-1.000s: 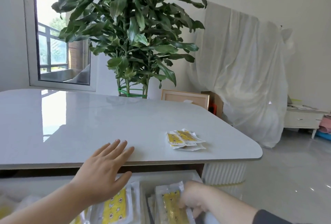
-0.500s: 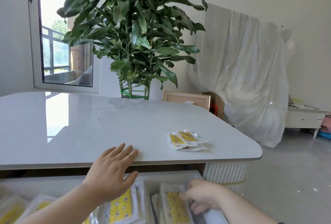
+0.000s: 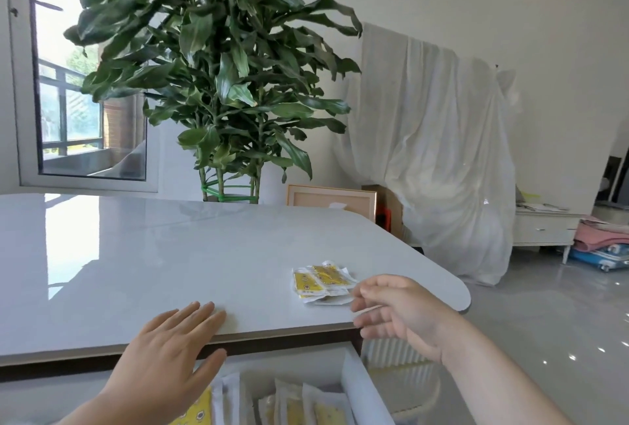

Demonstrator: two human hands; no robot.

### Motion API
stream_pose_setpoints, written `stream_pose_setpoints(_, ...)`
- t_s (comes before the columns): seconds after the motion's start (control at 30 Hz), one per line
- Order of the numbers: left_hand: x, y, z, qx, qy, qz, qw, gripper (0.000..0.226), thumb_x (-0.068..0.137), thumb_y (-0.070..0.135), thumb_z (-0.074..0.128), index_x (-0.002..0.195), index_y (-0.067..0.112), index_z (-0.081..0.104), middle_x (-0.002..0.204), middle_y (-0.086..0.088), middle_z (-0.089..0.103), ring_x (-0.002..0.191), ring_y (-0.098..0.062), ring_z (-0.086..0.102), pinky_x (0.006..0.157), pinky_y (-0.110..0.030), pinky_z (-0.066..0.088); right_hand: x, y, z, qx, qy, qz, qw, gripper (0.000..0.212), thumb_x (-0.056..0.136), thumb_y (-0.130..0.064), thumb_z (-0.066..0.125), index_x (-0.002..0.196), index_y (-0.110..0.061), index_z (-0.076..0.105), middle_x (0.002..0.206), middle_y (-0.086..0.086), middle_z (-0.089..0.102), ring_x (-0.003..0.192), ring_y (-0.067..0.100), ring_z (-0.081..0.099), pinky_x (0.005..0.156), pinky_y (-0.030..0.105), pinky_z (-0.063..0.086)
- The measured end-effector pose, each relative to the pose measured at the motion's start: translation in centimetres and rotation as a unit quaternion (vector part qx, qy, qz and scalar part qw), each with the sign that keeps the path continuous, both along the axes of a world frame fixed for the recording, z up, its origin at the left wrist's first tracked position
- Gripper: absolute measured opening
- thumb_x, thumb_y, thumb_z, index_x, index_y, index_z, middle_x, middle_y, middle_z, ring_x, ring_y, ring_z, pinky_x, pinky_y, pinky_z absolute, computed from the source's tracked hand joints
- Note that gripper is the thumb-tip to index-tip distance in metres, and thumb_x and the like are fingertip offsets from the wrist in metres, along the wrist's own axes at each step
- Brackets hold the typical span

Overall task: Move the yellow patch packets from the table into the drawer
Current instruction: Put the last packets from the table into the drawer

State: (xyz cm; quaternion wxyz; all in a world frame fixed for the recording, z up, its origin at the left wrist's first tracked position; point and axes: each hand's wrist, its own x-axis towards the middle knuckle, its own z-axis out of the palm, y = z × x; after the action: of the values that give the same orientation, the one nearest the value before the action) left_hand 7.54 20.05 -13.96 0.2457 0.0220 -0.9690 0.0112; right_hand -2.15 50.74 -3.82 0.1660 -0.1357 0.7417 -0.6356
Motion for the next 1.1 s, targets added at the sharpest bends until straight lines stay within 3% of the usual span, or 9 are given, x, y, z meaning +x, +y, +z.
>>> stream_pose_setpoints(0.1, -0.4, 1.6, 2.3, 0.089, -0.017, 0.013, 0.996, 0.065, 0.081, 0.063, 0.025, 0.125, 0.031, 0.061, 0.131, 0.016, 0.058, 0.121, -0.008, 0.055, 0.097, -0.022, 0.037, -1.3, -0.8, 0.6, -0.005, 0.029, -0.058, 0.998, 0.009, 0.093, -0.01, 0.057, 0.092, -0.003, 0.063, 0.078, 0.013, 0.066, 0.063, 0.021, 0.062, 0.059, 0.033, 0.056)
stream_pose_setpoints(0.2, -2.9, 3.9, 4.9, 0.257, -0.046, -0.003, 0.965, 0.039, 0.091, 0.046, 0.042, 0.114, 0.023, 0.064, 0.114, 0.008, 0.063, 0.105, -0.011, 0.056, 0.083, -0.023, 0.04, -3.5, -2.6, 0.8, 0.008, 0.088, -0.139, 0.986, 0.008, 0.088, -0.005, 0.058, 0.082, -0.004, 0.063, 0.073, 0.012, 0.062, 0.061, 0.021, 0.057, 0.061, 0.034, 0.055)
stream_pose_setpoints(0.37, -9.5, 6.6, 6.8, 0.679, -0.083, -0.007, 0.73, 0.014, 0.073, 0.015, 0.059, 0.067, 0.01, 0.048, 0.063, -0.008, 0.043, 0.061, -0.021, 0.037, 0.065, -0.031, 0.032, -7.7, -4.8, -0.7, 0.143, 0.215, -0.236, 0.937, 0.012, 0.08, -0.017, 0.059, 0.074, -0.007, 0.063, 0.073, 0.0, 0.063, 0.071, 0.02, 0.058, 0.065, 0.029, 0.046)
stream_pose_setpoints(0.5, -12.1, 8.3, 7.1, 0.805, -0.091, -0.005, 0.586, 0.012, 0.091, 0.004, 0.051, 0.079, 0.005, 0.049, 0.063, -0.007, 0.042, 0.05, -0.021, 0.043, 0.059, -0.027, 0.045, -9.1, -6.0, -2.1, 0.238, 0.171, -0.207, 0.933, 0.038, 0.081, -0.038, 0.062, 0.058, -0.014, 0.042, 0.058, 0.0, 0.041, 0.055, 0.018, 0.04, 0.052, 0.028, 0.03)
stream_pose_setpoints(0.6, -12.5, 9.5, 7.9, 0.844, -0.1, -0.01, 0.526, 0.004, 0.096, 0.001, 0.047, 0.099, -0.001, 0.049, 0.089, -0.016, 0.057, 0.061, -0.024, 0.062, 0.039, -0.029, 0.052, -9.8, -5.9, -3.0, 0.232, 0.126, -0.202, 0.943, 0.035, 0.08, -0.045, 0.066, 0.074, -0.011, 0.059, 0.069, 0.001, 0.056, 0.067, 0.019, 0.053, 0.058, 0.028, 0.039)
stream_pose_setpoints(0.7, -13.4, 9.8, 8.3, 0.843, -0.117, -0.005, 0.525, 0.005, 0.093, -0.003, 0.051, 0.09, 0.0, 0.053, 0.085, -0.015, 0.06, 0.063, -0.021, 0.062, 0.04, -0.023, 0.052, -10.1, -5.3, -3.5, 0.183, 0.094, -0.205, 0.957, 0.037, 0.077, -0.041, 0.073, 0.09, -0.007, 0.066, 0.087, 0.004, 0.065, 0.081, 0.021, 0.061, 0.072, 0.029, 0.046)
stream_pose_setpoints(0.83, -14.8, 10.7, 7.9, 0.788, -0.122, 0.032, 0.602, 0.015, 0.085, -0.013, 0.054, 0.087, 0.002, 0.054, 0.083, -0.014, 0.057, 0.07, -0.022, 0.06, 0.057, -0.028, 0.055, -10.3, -5.2, -2.9, 0.159, 0.042, -0.193, 0.967, 0.053, 0.07, -0.052, 0.076, 0.103, -0.013, 0.06, 0.101, 0.002, 0.065, 0.092, 0.02, 0.061, 0.081, 0.029, 0.048)
stream_pose_setpoints(1.0, -15.3, 11.2, 7.3, 0.747, -0.118, 0.041, 0.652, 0.025, 0.081, -0.013, 0.063, 0.103, -0.002, 0.059, 0.085, -0.014, 0.061, 0.065, -0.022, 0.062, 0.04, -0.025, 0.051, -10.2, -6.2, -2.2, 0.211, 0.032, -0.195, 0.957, 0.055, 0.071, -0.046, 0.078, 0.106, -0.01, 0.056, 0.103, 0.005, 0.061, 0.079, 0.019, 0.057, 0.054, 0.025, 0.045)
stream_pose_setpoints(1.1, -15.4, 11.0, 7.1, 0.749, -0.124, 0.028, 0.65, 0.032, 0.077, -0.007, 0.071, 0.107, -0.003, 0.062, 0.102, -0.017, 0.068, 0.079, -0.025, 0.069, 0.05, -0.029, 0.056, -10.7, -6.3, -2.5, 0.216, 0.029, -0.194, 0.957, 0.048, 0.072, -0.032, 0.081, 0.105, -0.005, 0.059, 0.102, 0.008, 0.065, 0.084, 0.023, 0.062, 0.065, 0.03, 0.053)
